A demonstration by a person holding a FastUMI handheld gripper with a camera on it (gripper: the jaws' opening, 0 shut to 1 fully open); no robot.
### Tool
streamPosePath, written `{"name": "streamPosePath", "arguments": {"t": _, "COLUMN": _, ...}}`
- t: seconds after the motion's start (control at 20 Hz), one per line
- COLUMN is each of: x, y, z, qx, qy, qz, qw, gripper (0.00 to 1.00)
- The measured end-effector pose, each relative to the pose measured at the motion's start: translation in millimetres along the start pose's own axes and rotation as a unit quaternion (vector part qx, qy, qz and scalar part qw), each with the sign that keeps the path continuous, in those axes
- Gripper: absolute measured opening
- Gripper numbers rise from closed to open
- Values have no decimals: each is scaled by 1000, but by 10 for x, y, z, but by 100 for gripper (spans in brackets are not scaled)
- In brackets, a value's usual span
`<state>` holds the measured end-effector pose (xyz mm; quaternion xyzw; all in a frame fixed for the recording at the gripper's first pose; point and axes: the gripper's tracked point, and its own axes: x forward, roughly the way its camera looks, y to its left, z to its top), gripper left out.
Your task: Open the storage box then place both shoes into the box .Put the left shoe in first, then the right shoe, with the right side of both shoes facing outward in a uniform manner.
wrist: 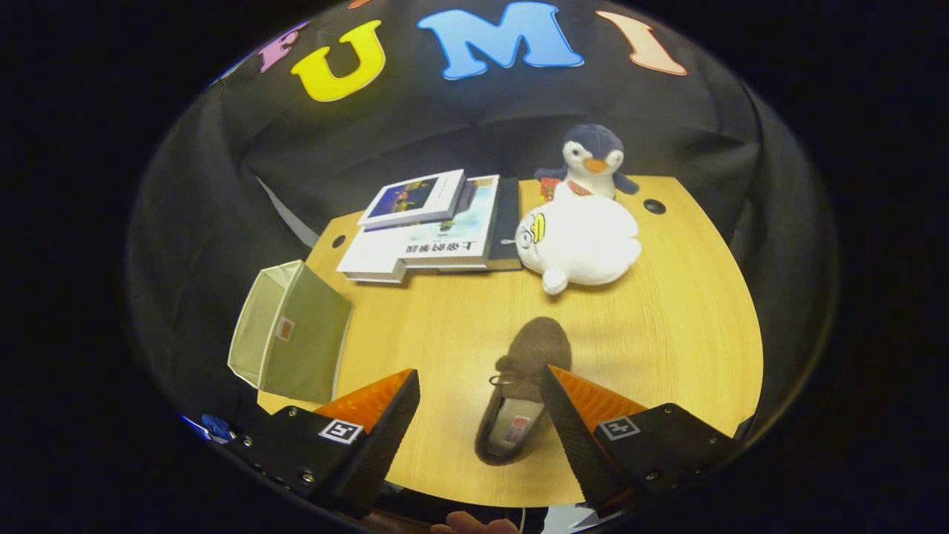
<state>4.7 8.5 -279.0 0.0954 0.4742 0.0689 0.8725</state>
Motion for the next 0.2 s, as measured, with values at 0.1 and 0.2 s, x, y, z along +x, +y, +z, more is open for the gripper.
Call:
{"name": "streamPosePath", "arguments": {"t": 0.1, "x": 154, "y": -206, "z": -181, "qx": 13, "qy": 23, "qz": -12, "qw": 1000, "gripper": 99}}
{"name": "streamPosePath", "arguments": {"t": 0.2, "x": 293, "y": -345, "z": -346, "qx": 23, "qy": 44, "qz": -15, "qw": 999, "gripper": 98}}
